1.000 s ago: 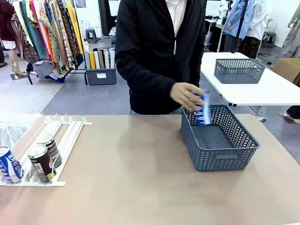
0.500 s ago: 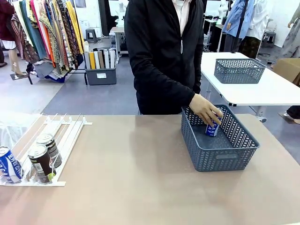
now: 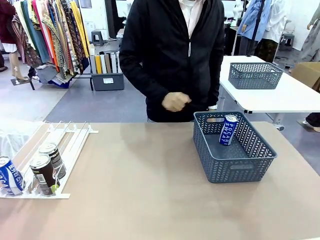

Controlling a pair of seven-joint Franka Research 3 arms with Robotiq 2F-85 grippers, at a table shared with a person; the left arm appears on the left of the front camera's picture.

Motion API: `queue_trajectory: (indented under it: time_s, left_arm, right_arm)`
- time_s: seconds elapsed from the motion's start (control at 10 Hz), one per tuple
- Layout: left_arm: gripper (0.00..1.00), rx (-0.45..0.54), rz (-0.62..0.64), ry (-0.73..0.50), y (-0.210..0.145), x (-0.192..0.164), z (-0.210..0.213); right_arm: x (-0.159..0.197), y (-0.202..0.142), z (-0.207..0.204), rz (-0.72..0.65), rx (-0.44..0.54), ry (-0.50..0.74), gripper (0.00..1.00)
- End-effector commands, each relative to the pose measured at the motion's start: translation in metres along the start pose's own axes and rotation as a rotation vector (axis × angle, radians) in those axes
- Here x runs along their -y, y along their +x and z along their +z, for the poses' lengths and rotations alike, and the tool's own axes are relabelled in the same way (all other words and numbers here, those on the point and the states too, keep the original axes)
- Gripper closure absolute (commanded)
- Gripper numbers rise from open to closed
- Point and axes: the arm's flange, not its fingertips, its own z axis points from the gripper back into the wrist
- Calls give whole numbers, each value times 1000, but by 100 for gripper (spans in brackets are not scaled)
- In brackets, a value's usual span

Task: Retrieve and store the cans from the dispenser.
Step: Pick up the last remaining can from one row of the Automatic Can Dispenser and place it in the middle of the table.

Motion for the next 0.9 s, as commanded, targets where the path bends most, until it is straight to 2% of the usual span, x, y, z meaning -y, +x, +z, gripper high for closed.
queue_trajectory:
  time_s: [0.0, 0.1, 0.2, 0.3, 0.4, 0.6, 0.7, 0.8]
  left_arm:
    - [0, -301, -53, 772, 1, 42, -13]
    - [0, -268, -23, 911, 5, 50, -18]
    - [0, -219, -32, 984, 8, 57, -23]
    - [0, -176, 60, 968, 12, 59, -22]
    - [0, -52, -32, 511, 11, 65, -15]
    - [0, -52, -32, 511, 11, 65, -15]
    - [0, -64, -32, 629, 14, 70, -18]
    - [0, -94, -108, 595, 19, 64, -31]
  right_arm:
    - [-3, 4, -1, 19, 13, 19, 0]
    - [-3, 4, -1, 19, 13, 19, 0]
    - [-3, 4, -1, 19, 13, 19, 0]
    - [-3, 4, -1, 19, 13, 19, 0]
    - [-3, 4, -1, 19, 13, 19, 0]
    - [-3, 4, -1, 19, 13, 19, 0]
    - [-3, 4, -1, 19, 13, 19, 0]
    - [-3, 4, -1, 19, 13, 19, 0]
